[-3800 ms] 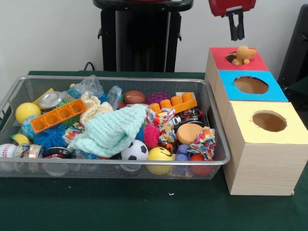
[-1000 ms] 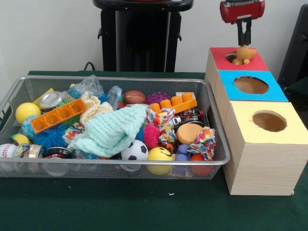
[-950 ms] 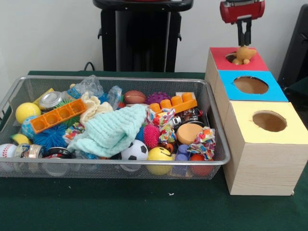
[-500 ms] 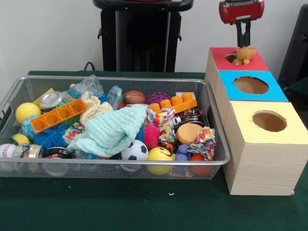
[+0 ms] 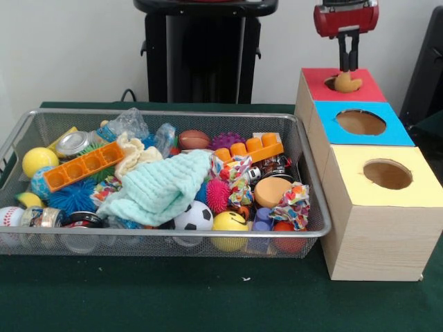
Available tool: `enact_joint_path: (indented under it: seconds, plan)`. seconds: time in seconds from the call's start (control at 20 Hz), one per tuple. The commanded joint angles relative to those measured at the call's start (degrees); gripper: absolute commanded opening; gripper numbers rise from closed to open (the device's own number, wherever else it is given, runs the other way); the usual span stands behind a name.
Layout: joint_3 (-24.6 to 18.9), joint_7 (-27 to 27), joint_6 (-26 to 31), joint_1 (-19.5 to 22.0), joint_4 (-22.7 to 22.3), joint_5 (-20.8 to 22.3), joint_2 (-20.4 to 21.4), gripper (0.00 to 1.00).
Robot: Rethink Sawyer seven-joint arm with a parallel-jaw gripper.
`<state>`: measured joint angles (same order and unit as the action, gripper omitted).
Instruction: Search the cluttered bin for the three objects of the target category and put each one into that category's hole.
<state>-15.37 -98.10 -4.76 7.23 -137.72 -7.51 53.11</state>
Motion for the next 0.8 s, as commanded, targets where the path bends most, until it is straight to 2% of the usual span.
enact_joint_path:
  seconds: [0.05, 0.45, 0.55, 0.65, 0.8]
  plan:
    - [5.01, -6.26, -6.04, -1.50, 7.33, 2.86, -3.06, 0.00]
    - [9.57, -5.26, -9.72, -3.20, 8.47, 5.64, -5.95, 0.00]
    - [9.77, -4.69, -7.26, -3.32, 8.84, 5.92, -5.12, 0.00]
    - [8.29, -5.08, -2.43, -1.67, 8.63, 5.49, -3.08, 0.00]
    - [10.62, -0.93, 5.06, -2.12, 11.40, 6.00, -0.60, 0.00]
